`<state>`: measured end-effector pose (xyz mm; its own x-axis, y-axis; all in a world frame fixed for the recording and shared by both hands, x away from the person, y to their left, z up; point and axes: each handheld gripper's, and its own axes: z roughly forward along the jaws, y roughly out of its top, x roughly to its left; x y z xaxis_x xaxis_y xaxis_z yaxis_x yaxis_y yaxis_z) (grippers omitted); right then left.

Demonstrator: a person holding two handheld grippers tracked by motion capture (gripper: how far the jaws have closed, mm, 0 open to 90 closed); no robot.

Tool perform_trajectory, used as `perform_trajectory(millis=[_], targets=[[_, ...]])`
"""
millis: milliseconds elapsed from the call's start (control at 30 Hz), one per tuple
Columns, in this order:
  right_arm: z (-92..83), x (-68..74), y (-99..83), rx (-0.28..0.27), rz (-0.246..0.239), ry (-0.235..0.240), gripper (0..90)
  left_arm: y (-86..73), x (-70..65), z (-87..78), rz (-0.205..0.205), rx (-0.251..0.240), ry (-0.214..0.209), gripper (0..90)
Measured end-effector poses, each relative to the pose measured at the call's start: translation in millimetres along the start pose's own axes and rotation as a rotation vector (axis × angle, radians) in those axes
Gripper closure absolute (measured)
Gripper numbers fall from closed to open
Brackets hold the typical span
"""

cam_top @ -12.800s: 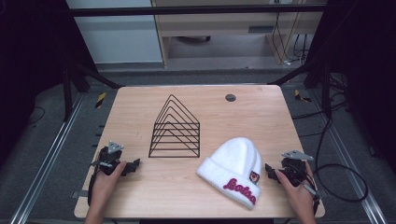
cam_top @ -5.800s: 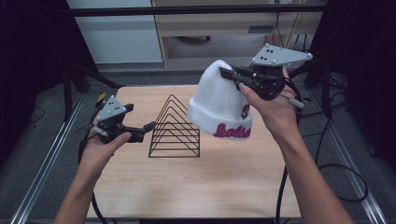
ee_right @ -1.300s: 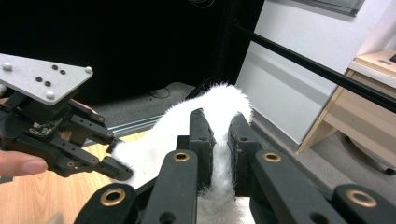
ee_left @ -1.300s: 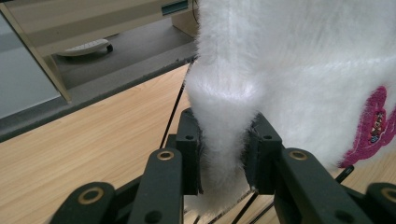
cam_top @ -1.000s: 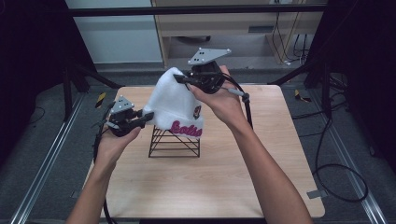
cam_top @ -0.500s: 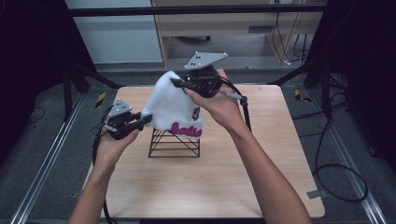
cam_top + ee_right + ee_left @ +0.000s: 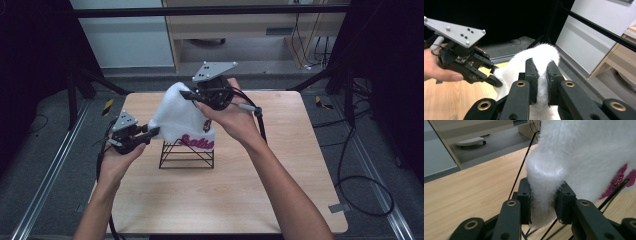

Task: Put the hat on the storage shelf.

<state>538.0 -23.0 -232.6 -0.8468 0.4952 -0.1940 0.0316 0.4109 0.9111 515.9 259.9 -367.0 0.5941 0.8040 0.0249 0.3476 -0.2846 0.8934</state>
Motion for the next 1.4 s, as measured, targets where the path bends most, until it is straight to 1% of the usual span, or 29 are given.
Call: perform_trajectory(millis=[100,267,500,633,667,767,900,1133,1167,1400], targets=[[3.2,0.3,-3.8,0.017,0.000,0.005,82.9,-5.5,-0.6,1.1,0.000,0.009,-0.006,68.6],[6.6,0.6,-7.4,0.030,0.005,0.010,82.9,-11.3,-1.5,2.9,0.000,0.019,-0.007,68.5],[9.9,3.4,-9.7,0.046,-0.001,0.019,82.9,-17.8,-1.7,3.7,-0.010,0.020,-0.014,68.6],[10.7,5.3,-11.4,0.056,-0.004,0.018,82.8,-20.7,-3.0,5.0,0.001,0.026,-0.022,68.5],[11.4,5.7,-13.5,0.056,0.004,0.013,82.9,-22.1,-3.7,5.0,0.008,0.028,-0.021,68.5],[12.2,6.8,-17.3,0.064,0.009,0.016,82.9,-24.5,-3.8,4.5,0.007,0.030,-0.024,68.5],[13.6,8.2,-20.5,0.075,0.009,0.021,82.9,-32.2,-2.3,5.5,-0.012,0.033,-0.036,68.5],[16.5,11.5,-24.2,0.085,0.013,0.031,82.9,-37.7,-2.4,7.2,-0.015,0.038,-0.040,68.4],[16.5,11.5,-24.2,0.085,0.013,0.031,82.9,-38.6,-2.3,7.9,-0.021,0.037,-0.039,68.4],[17.9,14.5,-31.5,0.094,0.020,0.037,82.8,-47.3,-2.2,10.4,-0.030,0.044,-0.045,68.3]])
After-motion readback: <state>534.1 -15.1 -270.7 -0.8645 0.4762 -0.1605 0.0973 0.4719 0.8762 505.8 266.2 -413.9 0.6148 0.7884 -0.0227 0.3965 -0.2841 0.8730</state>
